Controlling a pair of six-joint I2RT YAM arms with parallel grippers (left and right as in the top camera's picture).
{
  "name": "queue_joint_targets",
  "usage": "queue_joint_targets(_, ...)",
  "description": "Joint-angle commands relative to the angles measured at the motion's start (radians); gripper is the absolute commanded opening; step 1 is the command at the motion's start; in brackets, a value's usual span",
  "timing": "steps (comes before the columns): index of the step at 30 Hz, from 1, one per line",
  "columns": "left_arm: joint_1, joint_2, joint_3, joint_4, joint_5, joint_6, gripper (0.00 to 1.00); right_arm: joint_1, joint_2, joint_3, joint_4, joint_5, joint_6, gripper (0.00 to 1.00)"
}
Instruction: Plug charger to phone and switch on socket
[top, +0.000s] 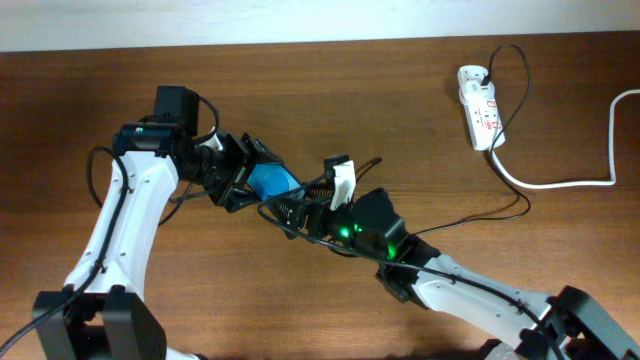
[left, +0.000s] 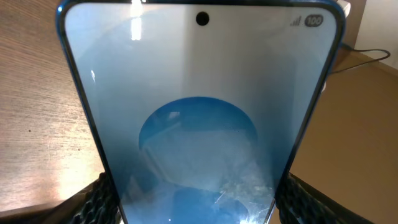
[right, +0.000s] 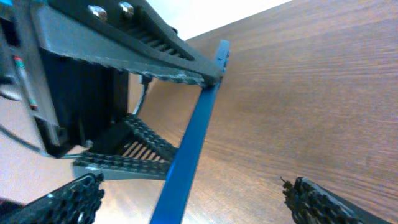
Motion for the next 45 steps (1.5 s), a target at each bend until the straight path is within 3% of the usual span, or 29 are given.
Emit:
queue_joint_targets(1,-0.001,0.000,0.019,0.014,0.010,-0.006,0.33,0.028,0.008,0.008,0.041,0.111,0.037,0.89)
queue_joint_targets(5,-0.003,0.000,0.019,0.022,0.011,-0.006,0.32,0.039,0.008,0.008,0.084,0.113,0.042,0.68)
queue_joint_targets(13,-0.050,0.000,0.019,0.048,0.006,-0.051,0.33,0.052,0.009,0.008,0.083,0.134,0.055,0.63)
queue_joint_targets(20,-0.053,0.000,0.019,0.047,0.006,-0.050,0.34,0.052,0.009,0.008,0.082,0.150,0.055,0.34)
queue_joint_targets(28,-0.053,0.000,0.019,0.047,0.006,-0.050,0.37,0.053,0.009,0.008,0.082,0.126,0.055,0.20)
queue_joint_targets(33,-0.053,0.000,0.019,0.047,0.003,-0.050,0.40,0.053,0.009,0.008,0.002,0.108,0.055,0.06)
queue_joint_targets(37,-0.054,0.000,0.019,0.047,0.003,-0.050,0.54,0.052,0.008,0.008,-0.021,0.077,0.056,0.04)
queue_joint_targets(42,-0.053,0.000,0.019,0.044,0.003,0.012,0.92,0.050,0.006,0.008,-0.021,0.074,0.113,0.04)
queue_joint_targets(45,-0.053,0.000,0.019,0.043,0.004,0.082,1.00,0.050,0.006,0.008,-0.023,0.074,0.162,0.04)
